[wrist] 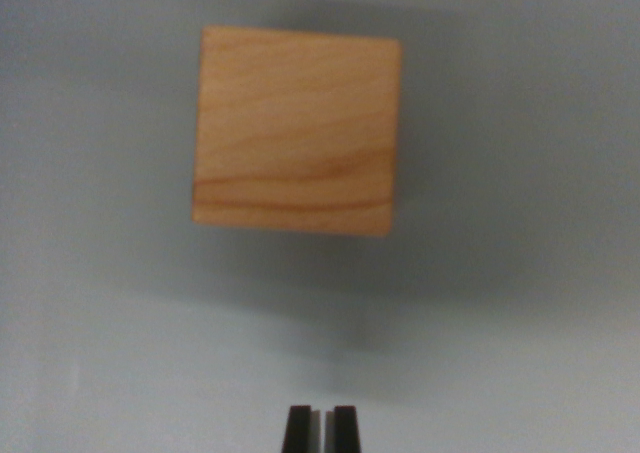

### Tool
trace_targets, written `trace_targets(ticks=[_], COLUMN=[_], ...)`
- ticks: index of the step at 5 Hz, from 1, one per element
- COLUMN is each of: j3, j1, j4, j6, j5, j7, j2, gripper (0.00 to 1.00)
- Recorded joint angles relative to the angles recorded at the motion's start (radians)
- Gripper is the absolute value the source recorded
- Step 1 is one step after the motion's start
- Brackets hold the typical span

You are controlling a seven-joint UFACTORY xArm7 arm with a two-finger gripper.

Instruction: Push wooden cube

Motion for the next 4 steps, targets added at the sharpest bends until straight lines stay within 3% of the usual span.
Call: trace_targets(ticks=[1,4], j3=[0.003,0.005], j1=[0.0059,0.0103], j4=[-0.014,-0.025], j6=[-0.022,-0.038], j5=[-0.0037,-0.0064], j7=[0.010,0.017], j2=[0.010,0.017], gripper=[0.00,0.00])
